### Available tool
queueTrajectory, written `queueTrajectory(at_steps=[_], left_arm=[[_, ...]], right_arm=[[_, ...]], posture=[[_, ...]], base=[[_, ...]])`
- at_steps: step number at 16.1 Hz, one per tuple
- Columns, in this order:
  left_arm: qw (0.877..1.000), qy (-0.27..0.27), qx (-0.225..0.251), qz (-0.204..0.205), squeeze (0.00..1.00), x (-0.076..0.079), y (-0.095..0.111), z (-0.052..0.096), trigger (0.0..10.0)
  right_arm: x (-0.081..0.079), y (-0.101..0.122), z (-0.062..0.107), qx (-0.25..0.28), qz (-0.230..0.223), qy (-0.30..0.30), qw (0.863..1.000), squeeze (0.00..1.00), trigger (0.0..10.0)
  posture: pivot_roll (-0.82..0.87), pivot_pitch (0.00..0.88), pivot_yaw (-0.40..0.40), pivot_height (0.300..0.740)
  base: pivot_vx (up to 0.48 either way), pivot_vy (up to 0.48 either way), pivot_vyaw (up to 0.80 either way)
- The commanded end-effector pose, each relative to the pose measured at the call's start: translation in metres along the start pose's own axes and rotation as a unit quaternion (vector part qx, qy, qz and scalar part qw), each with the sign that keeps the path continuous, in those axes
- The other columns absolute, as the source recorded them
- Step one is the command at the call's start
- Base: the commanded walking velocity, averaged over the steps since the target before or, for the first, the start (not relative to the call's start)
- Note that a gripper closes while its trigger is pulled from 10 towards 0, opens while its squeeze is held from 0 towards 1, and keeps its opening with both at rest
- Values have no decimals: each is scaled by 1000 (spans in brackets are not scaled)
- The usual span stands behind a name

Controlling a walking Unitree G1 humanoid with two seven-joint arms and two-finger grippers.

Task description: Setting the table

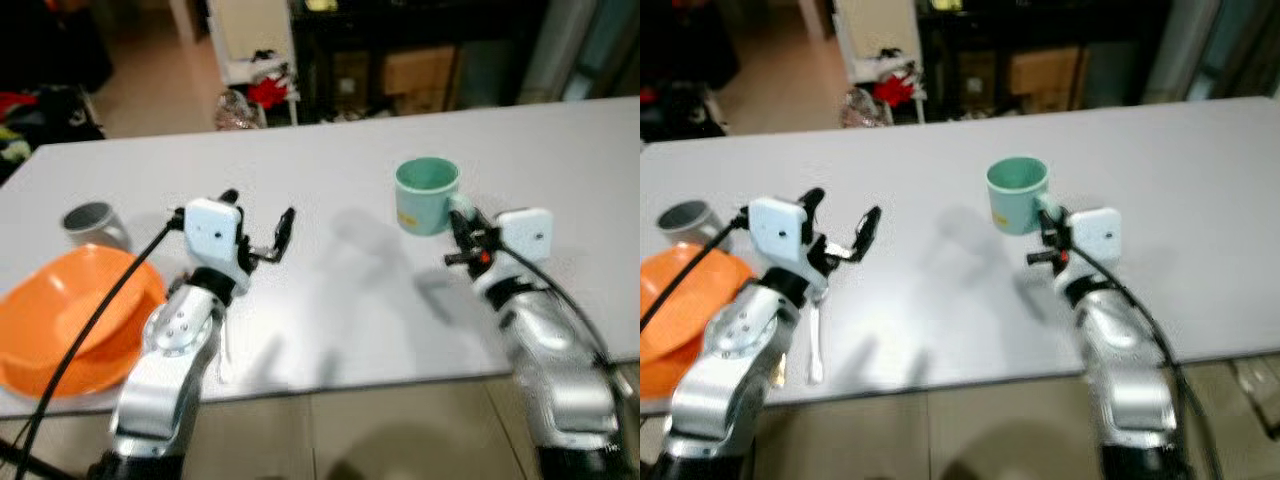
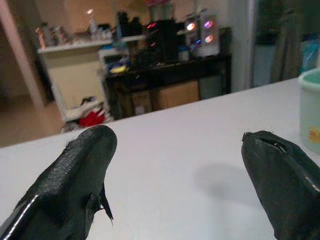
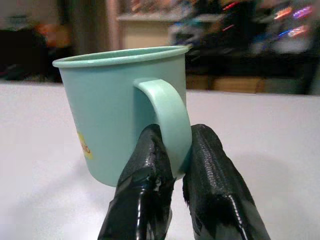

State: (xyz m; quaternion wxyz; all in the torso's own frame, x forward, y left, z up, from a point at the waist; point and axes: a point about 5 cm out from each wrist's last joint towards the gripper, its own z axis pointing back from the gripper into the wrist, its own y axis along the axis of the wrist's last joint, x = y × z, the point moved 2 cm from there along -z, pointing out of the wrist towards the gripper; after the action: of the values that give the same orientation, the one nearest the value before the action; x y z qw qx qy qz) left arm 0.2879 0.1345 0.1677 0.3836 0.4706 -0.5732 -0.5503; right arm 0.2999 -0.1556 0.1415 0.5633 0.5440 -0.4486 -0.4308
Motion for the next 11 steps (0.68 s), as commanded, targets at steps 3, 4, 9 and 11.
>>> queueTrajectory(at_steps=[3, 4, 9, 11], left_arm=[[1000, -18, -4, -1, 0, 4, 1, -4, 10000], [999, -36, -25, -4, 0, 7, -6, -2, 10000], [990, -120, -79, 3, 0, 17, -21, 9, 10000], [977, -188, -96, 9, 0, 29, -23, 17, 10000]], right_arm=[[-5, -1, -11, -2, -6, 20, 1000, 0, 10000], [-4, -3, -16, 1, -16, 18, 1000, 0, 10000], [-7, -17, -35, -3, -32, 38, 999, 0, 10000], [-9, -26, -47, -6, -29, 41, 999, 0, 10000]], posture=[[51, 0, 83, 740], [51, 0, 84, 740], [53, 0, 97, 740], [56, 0, 102, 740]], base=[[346, 0, 0], [0, 0, 0], [0, 0, 0], [0, 0, 0]])
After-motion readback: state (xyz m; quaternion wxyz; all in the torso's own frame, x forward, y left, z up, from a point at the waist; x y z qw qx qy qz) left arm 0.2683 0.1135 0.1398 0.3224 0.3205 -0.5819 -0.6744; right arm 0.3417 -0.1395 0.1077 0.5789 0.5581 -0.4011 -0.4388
